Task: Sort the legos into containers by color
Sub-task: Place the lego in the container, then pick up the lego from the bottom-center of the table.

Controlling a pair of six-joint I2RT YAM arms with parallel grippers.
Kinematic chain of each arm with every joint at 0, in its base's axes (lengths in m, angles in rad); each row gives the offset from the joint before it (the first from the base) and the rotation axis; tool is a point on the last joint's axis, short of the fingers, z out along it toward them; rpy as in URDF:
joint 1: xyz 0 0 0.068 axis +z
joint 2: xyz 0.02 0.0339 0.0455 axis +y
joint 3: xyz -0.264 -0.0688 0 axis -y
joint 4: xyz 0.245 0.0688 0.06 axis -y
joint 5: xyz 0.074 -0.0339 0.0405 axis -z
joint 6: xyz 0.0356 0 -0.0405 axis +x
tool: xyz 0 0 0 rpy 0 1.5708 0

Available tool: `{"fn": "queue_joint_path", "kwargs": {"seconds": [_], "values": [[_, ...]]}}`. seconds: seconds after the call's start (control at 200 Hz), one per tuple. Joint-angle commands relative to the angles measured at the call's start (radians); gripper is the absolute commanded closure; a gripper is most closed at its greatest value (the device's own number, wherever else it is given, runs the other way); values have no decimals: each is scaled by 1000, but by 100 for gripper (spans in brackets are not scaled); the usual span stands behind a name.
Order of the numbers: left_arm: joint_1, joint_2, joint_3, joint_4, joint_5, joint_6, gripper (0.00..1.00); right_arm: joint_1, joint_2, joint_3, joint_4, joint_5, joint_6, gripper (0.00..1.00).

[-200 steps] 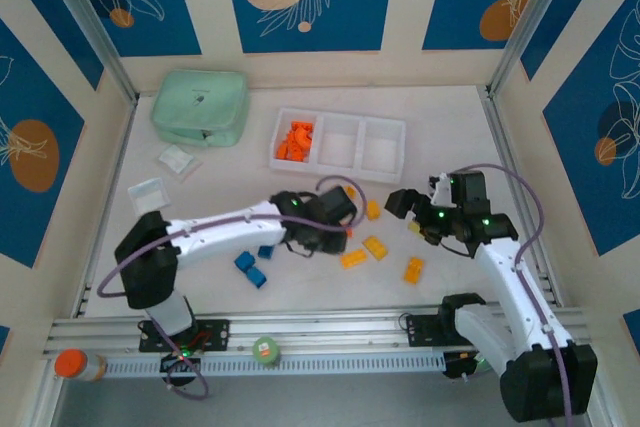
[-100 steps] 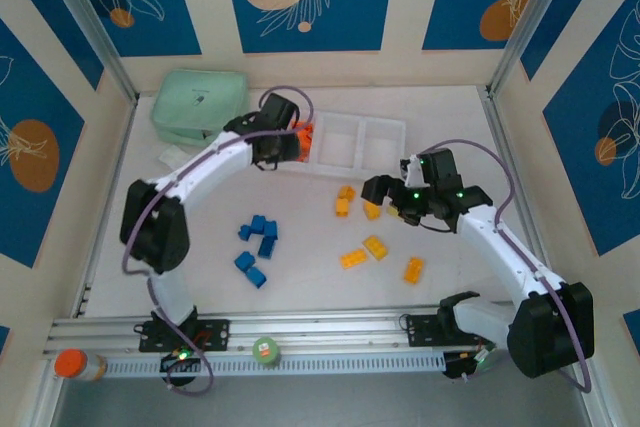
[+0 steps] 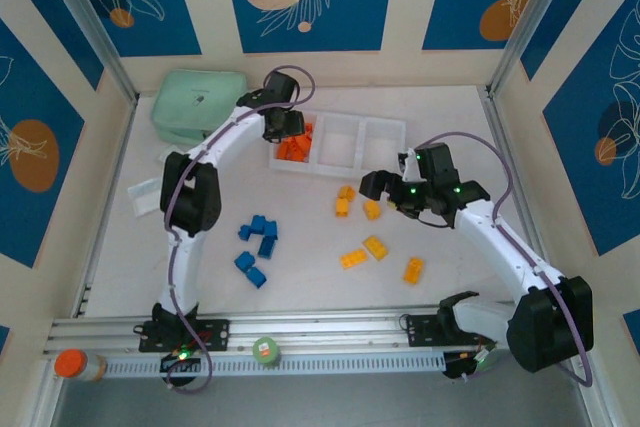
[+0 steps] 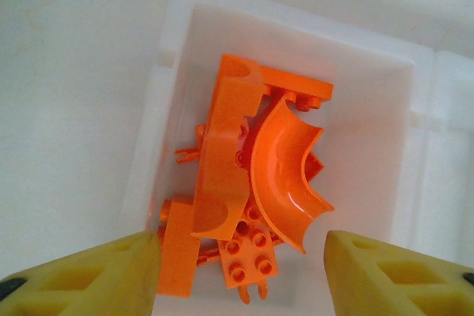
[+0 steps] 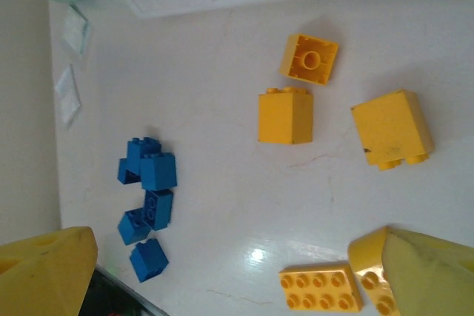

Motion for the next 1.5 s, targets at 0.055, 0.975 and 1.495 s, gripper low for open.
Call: {"fn": "queue_joint_path", "kwargs": {"seconds": [0.055,0.975,1.495], "values": [[-11,-173,-159,35,76,4,40,25,24,45,-135,101,-79,1],[-389,-831,-1069,419,207,-221,1,191,292,-42,-123,227,-135,13],[-423,-828,-1116,447,175,-289,1,301,296,-86,-180,382,-31,31]]}}
